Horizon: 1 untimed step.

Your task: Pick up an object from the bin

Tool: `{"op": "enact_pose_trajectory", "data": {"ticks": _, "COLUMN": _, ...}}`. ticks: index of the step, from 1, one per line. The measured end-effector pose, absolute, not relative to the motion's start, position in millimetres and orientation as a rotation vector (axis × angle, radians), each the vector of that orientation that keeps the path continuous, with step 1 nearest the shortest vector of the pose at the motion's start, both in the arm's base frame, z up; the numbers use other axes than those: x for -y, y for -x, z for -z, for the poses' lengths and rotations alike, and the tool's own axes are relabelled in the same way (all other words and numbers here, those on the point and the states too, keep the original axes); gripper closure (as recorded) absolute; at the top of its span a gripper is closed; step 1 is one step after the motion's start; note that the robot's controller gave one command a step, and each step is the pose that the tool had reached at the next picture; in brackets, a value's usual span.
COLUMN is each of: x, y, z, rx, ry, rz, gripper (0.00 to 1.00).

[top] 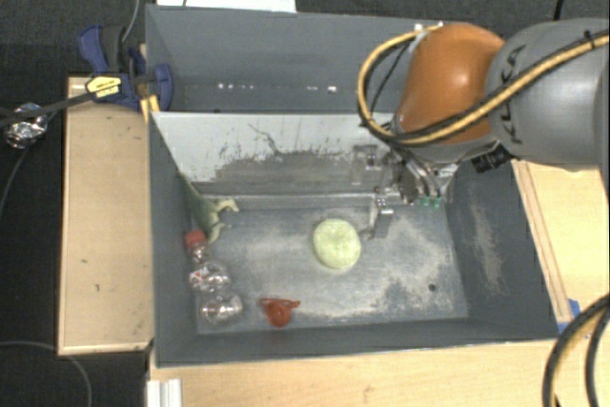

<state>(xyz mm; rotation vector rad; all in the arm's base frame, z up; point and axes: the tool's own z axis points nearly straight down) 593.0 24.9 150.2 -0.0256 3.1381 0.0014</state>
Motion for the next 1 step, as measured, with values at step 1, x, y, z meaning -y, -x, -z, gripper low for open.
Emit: {"op": "enact_pose_trajectory", "data": {"ticks": 1, "x": -34.6, "y": -572.5, "z": -109.4, "rx": -3.134, "ry": -0.138, "rz": -0.002, "gripper": 0.00}}
